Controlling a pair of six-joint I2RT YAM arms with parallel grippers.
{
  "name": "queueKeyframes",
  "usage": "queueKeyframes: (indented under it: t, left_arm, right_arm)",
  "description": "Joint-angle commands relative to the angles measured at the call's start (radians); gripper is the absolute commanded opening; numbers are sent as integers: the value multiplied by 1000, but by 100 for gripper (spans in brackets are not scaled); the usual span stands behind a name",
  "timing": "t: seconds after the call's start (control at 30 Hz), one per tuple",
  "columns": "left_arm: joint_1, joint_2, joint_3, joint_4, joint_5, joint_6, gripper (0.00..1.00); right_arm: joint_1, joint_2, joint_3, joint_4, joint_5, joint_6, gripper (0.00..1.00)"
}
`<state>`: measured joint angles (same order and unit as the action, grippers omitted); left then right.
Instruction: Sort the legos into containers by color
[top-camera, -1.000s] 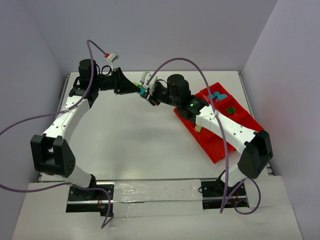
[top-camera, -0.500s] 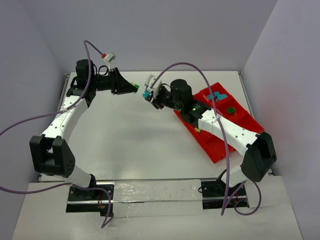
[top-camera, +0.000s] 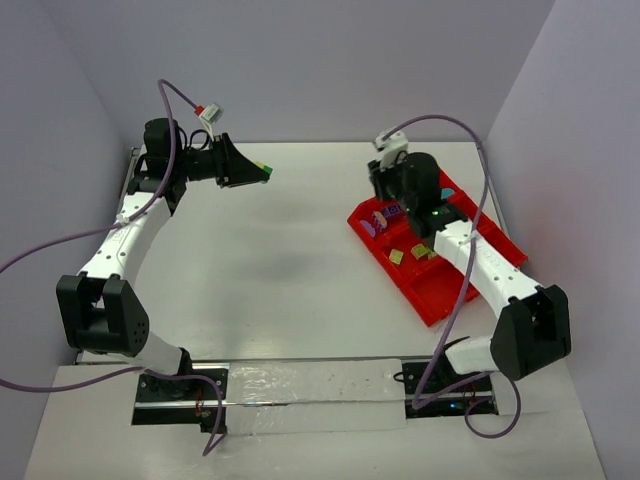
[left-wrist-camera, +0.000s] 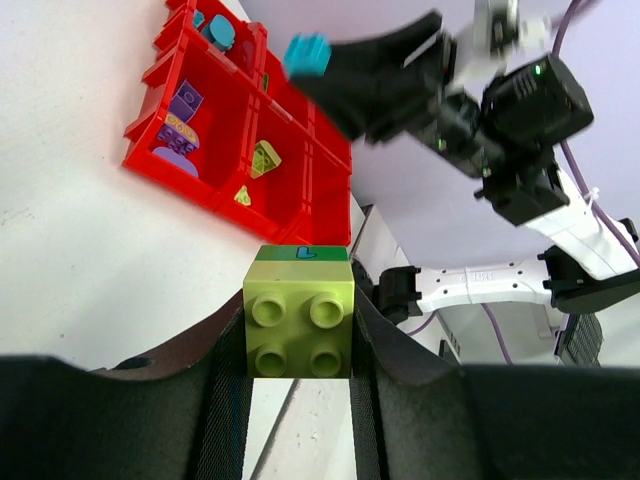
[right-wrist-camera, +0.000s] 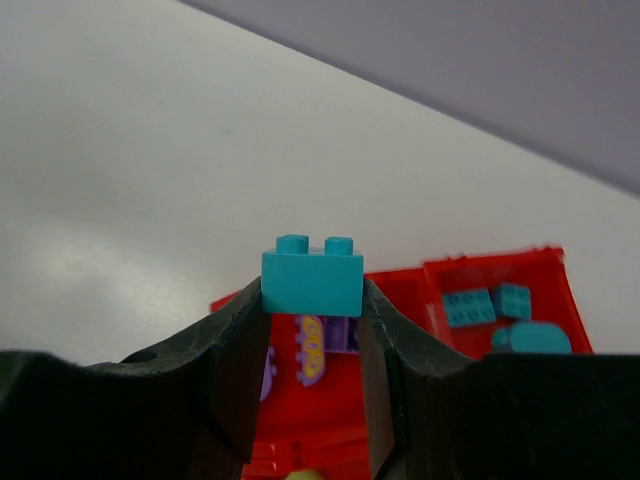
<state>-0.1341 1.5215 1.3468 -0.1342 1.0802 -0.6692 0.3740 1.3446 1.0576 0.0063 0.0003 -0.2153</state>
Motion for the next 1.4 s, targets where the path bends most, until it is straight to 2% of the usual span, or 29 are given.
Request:
queueKeyframes:
  t: [0.0, 0.1, 0.2, 0.23, 0.3, 0.47, 0.53, 0.57, 0.8, 1.13, 1.2, 1.27, 1.37]
  left_arm:
    - [-4, -13, 41, -28, -13, 43, 0]
    - [-4, -9, 45, -19, -14, 38, 0]
    - [-7, -4, 57, -5, -19, 22, 0]
    - [-7, -4, 57, -6, -19, 22, 0]
    - [-12, -3, 70, -10, -33, 25, 0]
    - [-15, 3, 76, -40, -44, 38, 0]
    - [-16, -2, 70, -38, -51, 36, 0]
    - [-18, -4, 66, -35, -54, 33, 0]
    - [-18, -6, 70, -37, -52, 36, 0]
    - [-19, -12, 75, -59, -34, 52, 0]
    - [-19, -12, 80, -65, -31, 63, 0]
    - [-19, -8, 80, -67, -16, 65, 0]
    - [-23, 5, 85, -74, 3, 66, 0]
  right_arm:
    - [-183, 1, 39, -72, 168, 277, 0]
    - [-327, 61, 84, -109, 109, 400, 1]
    - [-393, 148, 123, -122, 60, 441, 6]
    - [-405, 151, 141, -130, 60, 441, 6]
    - [-417, 225, 199, -153, 67, 432, 13]
    - [-422, 338, 274, -183, 65, 419, 19]
    - [-421, 370, 300, -196, 66, 418, 28]
    - [-420, 381, 307, -202, 74, 421, 40]
    - [-420, 394, 314, -209, 91, 410, 59]
    - [-382, 262, 276, -195, 46, 356, 61]
    - [-351, 216, 246, -152, -51, 307, 60]
    - [-275, 145, 201, -86, -196, 216, 60]
    - [-142, 65, 135, -14, -330, 33, 60]
